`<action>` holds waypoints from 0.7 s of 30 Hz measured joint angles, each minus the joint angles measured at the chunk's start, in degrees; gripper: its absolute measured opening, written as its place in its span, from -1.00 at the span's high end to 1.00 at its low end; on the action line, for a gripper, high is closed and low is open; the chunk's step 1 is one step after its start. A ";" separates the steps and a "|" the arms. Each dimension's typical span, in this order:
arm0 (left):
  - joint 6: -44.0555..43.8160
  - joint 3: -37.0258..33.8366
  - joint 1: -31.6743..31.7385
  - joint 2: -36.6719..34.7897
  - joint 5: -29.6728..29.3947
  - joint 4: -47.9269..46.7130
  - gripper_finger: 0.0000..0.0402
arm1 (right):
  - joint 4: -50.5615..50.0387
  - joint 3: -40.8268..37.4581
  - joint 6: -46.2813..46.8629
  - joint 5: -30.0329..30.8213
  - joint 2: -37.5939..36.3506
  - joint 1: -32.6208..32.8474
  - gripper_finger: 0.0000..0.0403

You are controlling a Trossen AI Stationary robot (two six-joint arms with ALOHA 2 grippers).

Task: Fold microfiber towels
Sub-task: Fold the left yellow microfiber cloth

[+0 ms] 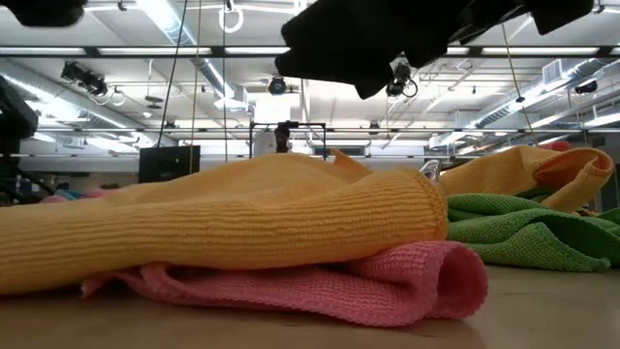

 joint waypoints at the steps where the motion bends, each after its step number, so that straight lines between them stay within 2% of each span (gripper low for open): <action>1: 1.22 0.85 0.00 0.00 -1.70 -1.06 0.12 | 1.59 0.00 -0.02 0.62 0.71 0.25 0.13; 3: 5.41 2.51 0.10 -0.02 -8.70 -2.67 0.12 | 5.51 0.00 -0.24 2.17 2.32 0.51 0.13; 6: 10.59 2.99 0.16 0.28 -22.86 -3.58 0.16 | 7.14 0.00 0.08 5.10 4.02 0.62 0.13; 8: 12.17 2.89 0.05 0.85 -27.88 -3.87 0.17 | 7.54 0.00 0.08 5.71 4.93 0.58 0.13; 14: 12.85 2.58 0.97 4.57 -27.46 -4.09 0.17 | 7.39 0.00 -0.03 5.71 8.12 0.73 0.13; 21: 10.95 2.58 1.12 5.53 -23.77 -7.60 0.21 | -4.48 -0.09 1.78 7.02 8.12 0.58 0.13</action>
